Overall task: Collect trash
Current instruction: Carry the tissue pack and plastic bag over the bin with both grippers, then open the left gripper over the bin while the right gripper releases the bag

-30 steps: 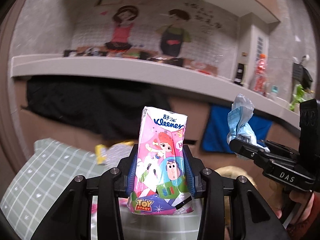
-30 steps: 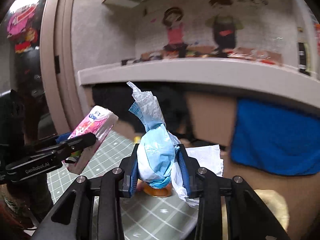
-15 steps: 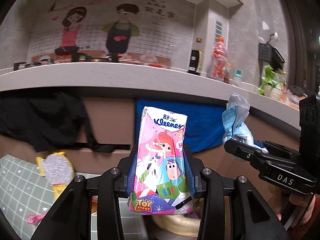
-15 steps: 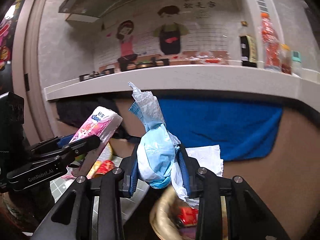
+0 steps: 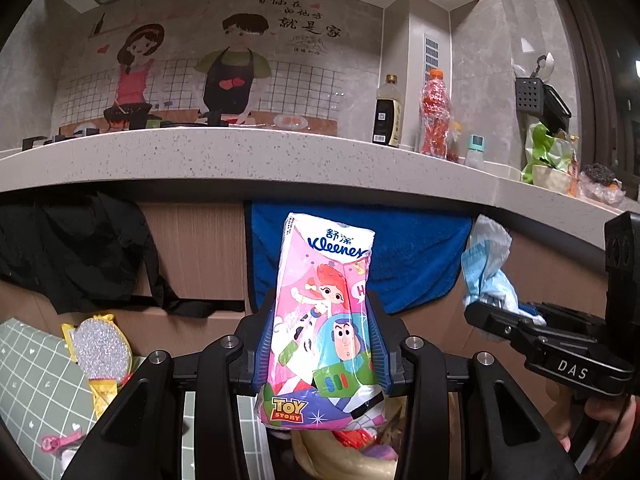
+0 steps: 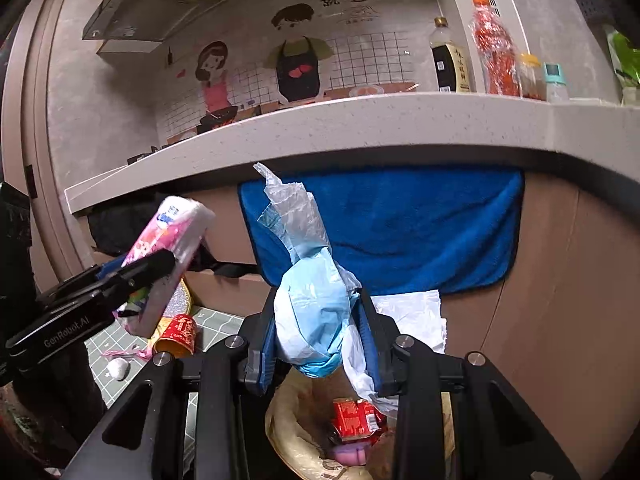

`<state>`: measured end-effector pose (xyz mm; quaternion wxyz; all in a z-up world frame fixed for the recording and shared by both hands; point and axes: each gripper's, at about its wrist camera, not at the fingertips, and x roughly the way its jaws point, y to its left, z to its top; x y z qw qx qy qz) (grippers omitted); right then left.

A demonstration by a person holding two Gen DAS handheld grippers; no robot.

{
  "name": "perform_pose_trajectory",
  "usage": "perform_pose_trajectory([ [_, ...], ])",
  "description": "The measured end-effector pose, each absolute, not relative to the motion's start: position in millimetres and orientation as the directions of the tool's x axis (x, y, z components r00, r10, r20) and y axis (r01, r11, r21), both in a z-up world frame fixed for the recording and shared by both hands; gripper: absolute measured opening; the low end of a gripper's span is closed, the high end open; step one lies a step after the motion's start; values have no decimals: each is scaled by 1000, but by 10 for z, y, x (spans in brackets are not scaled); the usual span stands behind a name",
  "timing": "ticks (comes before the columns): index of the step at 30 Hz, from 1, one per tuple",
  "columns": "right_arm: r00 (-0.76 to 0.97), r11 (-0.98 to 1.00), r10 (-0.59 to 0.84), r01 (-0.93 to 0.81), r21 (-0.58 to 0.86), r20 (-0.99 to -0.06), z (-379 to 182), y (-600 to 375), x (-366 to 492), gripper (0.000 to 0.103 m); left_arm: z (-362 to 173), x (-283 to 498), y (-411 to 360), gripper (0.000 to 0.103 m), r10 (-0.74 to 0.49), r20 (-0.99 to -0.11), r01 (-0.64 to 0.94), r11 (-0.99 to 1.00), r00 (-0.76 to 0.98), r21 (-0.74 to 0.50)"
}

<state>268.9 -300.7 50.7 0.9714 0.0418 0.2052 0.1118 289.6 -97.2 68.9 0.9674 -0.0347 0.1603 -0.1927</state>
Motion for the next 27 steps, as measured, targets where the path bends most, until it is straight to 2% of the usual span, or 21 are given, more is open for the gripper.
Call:
perform_pose_trajectory([
  [20, 884, 969, 226, -163, 184, -409, 286, -3200, 2891, 32, 266, 3217, -1199, 42, -416, -361, 377, 909, 835, -177],
  [27, 875, 968, 224, -147, 206, -428, 194, -3252, 3012, 32, 131, 3419, -1258, 42, -475, -398, 413, 880, 785, -237],
])
